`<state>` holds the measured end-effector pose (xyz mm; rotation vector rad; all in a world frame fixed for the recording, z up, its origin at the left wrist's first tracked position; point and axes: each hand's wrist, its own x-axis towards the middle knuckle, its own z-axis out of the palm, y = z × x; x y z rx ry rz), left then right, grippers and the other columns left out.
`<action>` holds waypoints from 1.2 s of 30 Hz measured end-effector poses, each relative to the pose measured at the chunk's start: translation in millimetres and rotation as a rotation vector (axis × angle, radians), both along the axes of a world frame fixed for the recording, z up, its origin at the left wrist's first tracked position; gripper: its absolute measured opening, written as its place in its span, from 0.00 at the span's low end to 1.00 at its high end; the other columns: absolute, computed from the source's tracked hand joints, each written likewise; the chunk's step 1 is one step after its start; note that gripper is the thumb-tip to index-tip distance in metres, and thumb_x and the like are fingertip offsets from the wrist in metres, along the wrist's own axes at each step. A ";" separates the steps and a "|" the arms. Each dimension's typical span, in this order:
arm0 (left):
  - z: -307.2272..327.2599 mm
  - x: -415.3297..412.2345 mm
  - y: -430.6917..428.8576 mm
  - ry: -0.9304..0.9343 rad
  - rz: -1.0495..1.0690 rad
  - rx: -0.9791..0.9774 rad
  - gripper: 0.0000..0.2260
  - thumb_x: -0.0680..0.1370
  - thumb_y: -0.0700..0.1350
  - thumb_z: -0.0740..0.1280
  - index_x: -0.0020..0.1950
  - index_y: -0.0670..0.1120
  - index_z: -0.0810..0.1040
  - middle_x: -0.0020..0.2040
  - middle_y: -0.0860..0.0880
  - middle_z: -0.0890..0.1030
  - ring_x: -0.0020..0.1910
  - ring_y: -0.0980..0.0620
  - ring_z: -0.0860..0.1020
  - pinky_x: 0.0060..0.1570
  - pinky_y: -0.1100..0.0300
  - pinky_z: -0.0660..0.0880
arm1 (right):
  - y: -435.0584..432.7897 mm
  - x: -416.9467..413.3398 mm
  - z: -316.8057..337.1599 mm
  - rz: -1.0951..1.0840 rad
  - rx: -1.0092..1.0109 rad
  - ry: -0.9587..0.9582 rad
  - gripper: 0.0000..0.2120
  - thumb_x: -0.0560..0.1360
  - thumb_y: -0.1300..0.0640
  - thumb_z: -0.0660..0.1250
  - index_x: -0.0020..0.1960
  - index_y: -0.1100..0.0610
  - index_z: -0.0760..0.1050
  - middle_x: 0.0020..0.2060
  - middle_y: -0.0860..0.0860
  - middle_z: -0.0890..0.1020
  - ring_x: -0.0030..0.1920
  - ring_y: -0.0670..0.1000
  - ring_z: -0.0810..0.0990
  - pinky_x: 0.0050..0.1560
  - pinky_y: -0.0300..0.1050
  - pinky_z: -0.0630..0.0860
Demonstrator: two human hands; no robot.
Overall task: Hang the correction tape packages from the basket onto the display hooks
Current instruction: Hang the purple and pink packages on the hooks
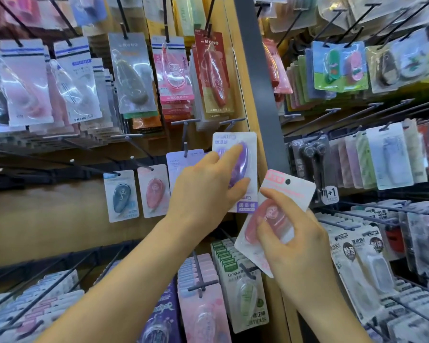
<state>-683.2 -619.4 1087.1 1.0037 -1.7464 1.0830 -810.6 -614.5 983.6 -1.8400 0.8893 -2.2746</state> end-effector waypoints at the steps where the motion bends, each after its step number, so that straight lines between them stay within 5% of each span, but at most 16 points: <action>1: 0.3 1.8 0.5 0.075 -0.050 0.080 0.27 0.77 0.56 0.68 0.75 0.53 0.67 0.49 0.48 0.80 0.46 0.43 0.78 0.42 0.52 0.72 | -1.8 -0.7 0.7 0.011 0.002 -0.008 0.20 0.76 0.60 0.70 0.57 0.35 0.76 0.54 0.44 0.77 0.56 0.32 0.73 0.49 0.20 0.67; 4: -0.5 14.8 8.3 0.162 -0.120 0.134 0.29 0.76 0.58 0.68 0.75 0.53 0.66 0.56 0.50 0.80 0.51 0.46 0.78 0.50 0.51 0.74 | -3.4 -5.9 4.0 0.060 -0.011 -0.073 0.18 0.76 0.63 0.69 0.45 0.37 0.81 0.51 0.45 0.79 0.52 0.37 0.76 0.49 0.24 0.70; 8: -10.6 37.6 21.8 -0.133 0.031 0.041 0.21 0.77 0.54 0.66 0.69 0.55 0.70 0.54 0.50 0.76 0.43 0.44 0.79 0.35 0.50 0.77 | -2.4 -23.8 19.5 0.222 0.017 -0.160 0.09 0.74 0.51 0.67 0.41 0.50 0.85 0.42 0.51 0.84 0.45 0.45 0.81 0.44 0.34 0.73; 12: -16.2 51.0 29.4 -0.479 0.086 -0.088 0.21 0.74 0.40 0.62 0.64 0.57 0.70 0.61 0.45 0.75 0.38 0.45 0.78 0.24 0.54 0.71 | 9.7 -34.6 38.6 0.232 0.040 0.073 0.16 0.66 0.35 0.72 0.38 0.48 0.85 0.34 0.47 0.84 0.37 0.45 0.79 0.37 0.36 0.72; 15: -13.5 51.6 27.7 -0.581 0.007 -0.132 0.20 0.76 0.40 0.68 0.63 0.57 0.70 0.65 0.45 0.71 0.40 0.44 0.78 0.22 0.52 0.74 | 14.8 -29.2 37.7 0.163 0.057 0.210 0.13 0.69 0.39 0.73 0.38 0.48 0.85 0.35 0.46 0.83 0.41 0.44 0.79 0.40 0.31 0.70; 19: -14.1 52.6 20.3 -0.529 -0.092 -0.105 0.20 0.76 0.37 0.66 0.63 0.56 0.71 0.69 0.46 0.68 0.47 0.46 0.75 0.32 0.50 0.77 | 15.9 -21.2 31.4 0.177 0.010 0.146 0.09 0.73 0.56 0.74 0.35 0.46 0.82 0.36 0.43 0.82 0.40 0.37 0.78 0.38 0.26 0.71; 22: -19.0 44.6 22.3 -0.247 -0.300 0.038 0.21 0.74 0.39 0.64 0.65 0.55 0.72 0.68 0.49 0.71 0.50 0.56 0.74 0.47 0.61 0.75 | 15.3 -15.1 30.2 0.276 0.012 -0.008 0.13 0.73 0.61 0.73 0.33 0.49 0.81 0.34 0.47 0.81 0.32 0.35 0.78 0.31 0.23 0.70; 26: -12.2 33.0 24.2 -0.078 -0.375 0.201 0.23 0.72 0.52 0.70 0.67 0.55 0.74 0.64 0.58 0.72 0.53 0.69 0.70 0.51 0.75 0.67 | 4.4 -7.1 28.1 0.267 0.025 -0.057 0.07 0.74 0.57 0.73 0.38 0.48 0.82 0.36 0.47 0.84 0.37 0.46 0.81 0.38 0.39 0.78; 30: -2.5 29.4 13.2 -0.088 -0.318 0.141 0.24 0.71 0.52 0.73 0.66 0.54 0.75 0.61 0.57 0.75 0.45 0.63 0.71 0.46 0.67 0.71 | 1.1 -3.4 28.8 0.155 0.030 -0.055 0.09 0.75 0.54 0.73 0.35 0.51 0.84 0.31 0.49 0.82 0.39 0.40 0.80 0.37 0.31 0.73; 36: -0.2 24.3 0.4 -0.112 -0.235 0.067 0.26 0.68 0.51 0.70 0.66 0.49 0.78 0.62 0.50 0.79 0.48 0.56 0.73 0.45 0.63 0.75 | 2.8 5.3 26.3 -0.187 0.016 0.027 0.08 0.72 0.47 0.72 0.51 0.44 0.84 0.46 0.50 0.78 0.44 0.48 0.75 0.42 0.41 0.71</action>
